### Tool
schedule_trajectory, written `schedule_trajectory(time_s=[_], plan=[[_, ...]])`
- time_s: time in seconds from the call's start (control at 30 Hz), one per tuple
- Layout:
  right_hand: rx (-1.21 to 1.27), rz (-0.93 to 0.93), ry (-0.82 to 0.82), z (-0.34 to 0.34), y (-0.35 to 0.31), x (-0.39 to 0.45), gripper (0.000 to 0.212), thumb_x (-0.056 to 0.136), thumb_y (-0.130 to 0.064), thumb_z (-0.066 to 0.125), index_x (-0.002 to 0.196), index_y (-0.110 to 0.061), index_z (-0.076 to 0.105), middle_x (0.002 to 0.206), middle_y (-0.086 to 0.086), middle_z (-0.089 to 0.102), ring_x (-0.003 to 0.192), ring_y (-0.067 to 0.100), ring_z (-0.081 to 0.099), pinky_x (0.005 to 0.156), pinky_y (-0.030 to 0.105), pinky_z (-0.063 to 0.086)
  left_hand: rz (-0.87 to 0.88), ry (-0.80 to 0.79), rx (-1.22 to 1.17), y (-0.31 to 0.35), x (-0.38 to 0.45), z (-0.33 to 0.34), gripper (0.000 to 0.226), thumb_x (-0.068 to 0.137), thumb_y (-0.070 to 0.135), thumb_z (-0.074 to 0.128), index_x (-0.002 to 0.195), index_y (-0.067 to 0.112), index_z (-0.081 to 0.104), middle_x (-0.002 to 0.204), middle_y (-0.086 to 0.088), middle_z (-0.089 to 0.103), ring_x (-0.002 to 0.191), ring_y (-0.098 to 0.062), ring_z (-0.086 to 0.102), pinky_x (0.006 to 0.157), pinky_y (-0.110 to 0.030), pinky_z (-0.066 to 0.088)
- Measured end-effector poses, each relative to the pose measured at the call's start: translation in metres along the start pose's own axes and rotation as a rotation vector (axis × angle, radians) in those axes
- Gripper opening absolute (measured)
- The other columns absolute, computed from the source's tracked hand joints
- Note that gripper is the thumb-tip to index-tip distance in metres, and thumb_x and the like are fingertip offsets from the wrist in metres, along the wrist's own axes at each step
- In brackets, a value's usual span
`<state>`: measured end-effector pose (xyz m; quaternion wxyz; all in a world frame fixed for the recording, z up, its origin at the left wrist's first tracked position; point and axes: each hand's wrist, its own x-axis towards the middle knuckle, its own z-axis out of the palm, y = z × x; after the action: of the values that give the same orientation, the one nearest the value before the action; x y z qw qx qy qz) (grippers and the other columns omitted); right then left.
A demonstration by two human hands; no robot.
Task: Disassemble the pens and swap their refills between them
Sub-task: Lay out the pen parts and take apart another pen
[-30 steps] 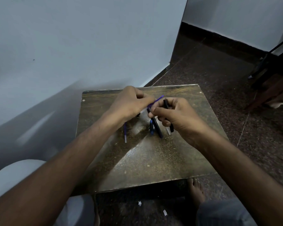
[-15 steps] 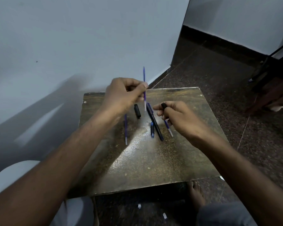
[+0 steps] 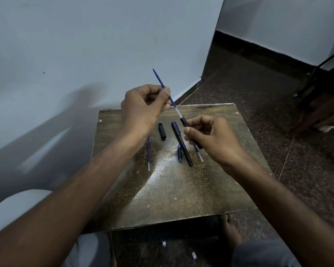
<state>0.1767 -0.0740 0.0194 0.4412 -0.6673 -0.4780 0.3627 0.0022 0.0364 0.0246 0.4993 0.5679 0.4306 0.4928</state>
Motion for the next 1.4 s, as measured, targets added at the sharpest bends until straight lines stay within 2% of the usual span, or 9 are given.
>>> schedule_trajectory(time_s=[0.2, 0.3, 0.43, 0.57, 0.63, 0.7, 0.83, 1.2, 1.4], plan=[[0.043, -0.019, -0.02, 0.0, -0.003, -0.002, 0.009, 0.1, -0.013, 0.078, 0.103, -0.022, 0.08, 0.091, 0.004, 0.085, 0.083, 0.011, 0.081, 0.072, 0.02, 0.059, 0.024, -0.005, 0.034, 0.0, -0.003, 0.001, 0.009, 0.1, 0.029, 0.082, 0.101, 0.021, 0.084, 0.087, 0.002, 0.086, 0.086, -0.012, 0.085, 0.088, -0.034, 0.069], [0.046, -0.04, -0.004, 0.0, -0.003, -0.002, 0.009, 0.1, -0.015, 0.078, 0.102, -0.024, 0.079, 0.091, 0.004, 0.085, 0.088, 0.018, 0.082, 0.08, 0.035, 0.065, 0.04, -0.118, 0.178, 0.004, -0.006, 0.0, 0.01, 0.097, 0.041, 0.083, 0.097, 0.031, 0.085, 0.088, 0.008, 0.085, 0.085, -0.01, 0.082, 0.086, -0.036, 0.069], [0.022, -0.048, 0.003, 0.0, -0.004, -0.001, 0.008, 0.099, -0.018, 0.08, 0.107, -0.02, 0.08, 0.096, 0.003, 0.086, 0.093, 0.019, 0.083, 0.092, 0.05, 0.068, 0.098, -0.323, 0.466, 0.008, -0.013, -0.003, 0.018, 0.097, 0.054, 0.078, 0.102, 0.039, 0.086, 0.089, 0.023, 0.083, 0.081, 0.002, 0.076, 0.077, -0.022, 0.057], [0.021, -0.041, 0.012, -0.003, -0.003, -0.002, 0.007, 0.097, -0.019, 0.082, 0.103, -0.021, 0.079, 0.096, 0.005, 0.086, 0.094, 0.023, 0.083, 0.093, 0.053, 0.066, 0.053, -0.321, 0.515, 0.006, -0.011, -0.005, 0.033, 0.111, 0.047, 0.058, 0.113, 0.027, 0.084, 0.091, 0.016, 0.082, 0.073, 0.009, 0.073, 0.066, -0.004, 0.049], [0.029, -0.034, 0.027, -0.004, -0.003, -0.002, 0.008, 0.097, -0.02, 0.083, 0.102, -0.023, 0.079, 0.096, 0.005, 0.086, 0.093, 0.022, 0.083, 0.093, 0.052, 0.067, 0.051, -0.339, 0.688, 0.002, -0.012, -0.009, 0.024, 0.109, 0.04, 0.066, 0.105, 0.022, 0.082, 0.081, 0.016, 0.076, 0.062, 0.006, 0.069, 0.058, 0.002, 0.045], [0.035, -0.031, 0.034, -0.006, -0.002, -0.001, 0.009, 0.096, -0.02, 0.083, 0.103, -0.023, 0.078, 0.097, 0.005, 0.085, 0.093, 0.02, 0.083, 0.092, 0.05, 0.068, -0.004, -0.415, 0.814, -0.003, -0.016, -0.009, 0.015, 0.097, 0.036, 0.082, 0.09, 0.024, 0.077, 0.063, 0.012, 0.073, 0.055, 0.005, 0.071, 0.05, -0.001, 0.046], [0.018, -0.032, 0.042, -0.009, -0.001, -0.001, 0.009, 0.097, -0.022, 0.082, 0.105, -0.024, 0.078, 0.099, 0.004, 0.086, 0.094, 0.018, 0.083, 0.094, 0.049, 0.067, -0.011, -0.515, 0.956, -0.011, -0.023, -0.003, 0.032, 0.081, 0.043, 0.096, 0.067, 0.03, 0.071, 0.053, 0.016, 0.068, 0.047, 0.016, 0.064, 0.045, -0.004, 0.044], [0.002, -0.028, 0.039, -0.013, -0.004, -0.001, 0.01, 0.098, -0.021, 0.081, 0.107, -0.02, 0.078, 0.098, 0.004, 0.085, 0.093, 0.017, 0.083, 0.095, 0.049, 0.067, -0.304, -0.651, 0.91, -0.004, -0.017, -0.012, 0.038, 0.092, 0.052, 0.082, 0.083, 0.016, 0.084, 0.067, 0.011, 0.082, 0.062, -0.002, 0.08, 0.064, -0.018, 0.063], [0.001, -0.014, 0.022, -0.008, -0.006, -0.003, 0.01, 0.099, -0.019, 0.08, 0.108, -0.018, 0.077, 0.099, 0.005, 0.085, 0.092, 0.018, 0.083, 0.093, 0.048, 0.067, -0.2, -0.6, 1.08, -0.009, -0.028, 0.001, 0.044, 0.086, 0.053, 0.088, 0.068, 0.014, 0.08, 0.055, 0.013, 0.076, 0.044, 0.002, 0.07, 0.057, -0.019, 0.057]])
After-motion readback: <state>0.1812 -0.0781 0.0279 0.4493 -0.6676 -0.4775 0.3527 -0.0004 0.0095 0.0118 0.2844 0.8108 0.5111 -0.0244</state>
